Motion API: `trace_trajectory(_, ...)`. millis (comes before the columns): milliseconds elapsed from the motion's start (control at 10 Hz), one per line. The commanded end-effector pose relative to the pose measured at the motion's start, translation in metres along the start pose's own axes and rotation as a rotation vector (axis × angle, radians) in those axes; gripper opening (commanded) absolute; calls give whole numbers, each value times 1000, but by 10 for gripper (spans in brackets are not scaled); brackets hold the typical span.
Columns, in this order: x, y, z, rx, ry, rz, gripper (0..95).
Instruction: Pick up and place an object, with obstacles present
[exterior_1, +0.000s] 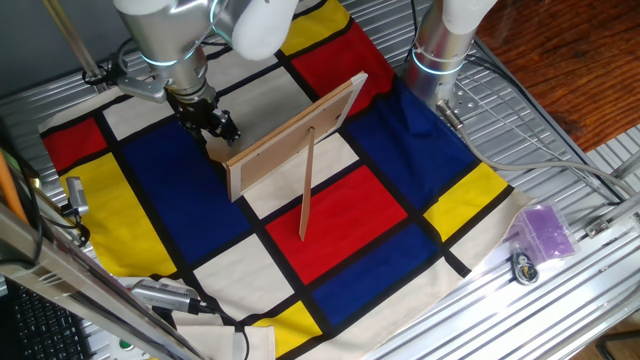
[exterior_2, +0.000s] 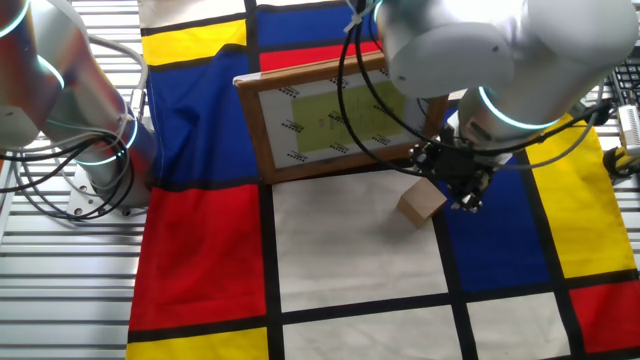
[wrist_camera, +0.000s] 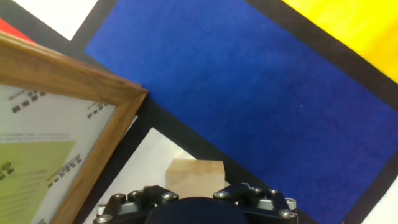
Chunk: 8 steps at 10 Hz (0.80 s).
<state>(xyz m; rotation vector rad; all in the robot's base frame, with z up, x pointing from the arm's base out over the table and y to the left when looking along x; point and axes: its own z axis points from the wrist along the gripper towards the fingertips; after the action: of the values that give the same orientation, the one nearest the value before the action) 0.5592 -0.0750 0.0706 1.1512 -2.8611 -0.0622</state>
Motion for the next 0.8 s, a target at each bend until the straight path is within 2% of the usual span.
trace_trajectory(100, 2, -2, 10, -3, -5, -5, 760)
trace_trajectory(600, 10, -2, 37, 2, -12, -6, 760)
trace_trajectory(800, 8, -3, 41, 9, -17, 44, 0)
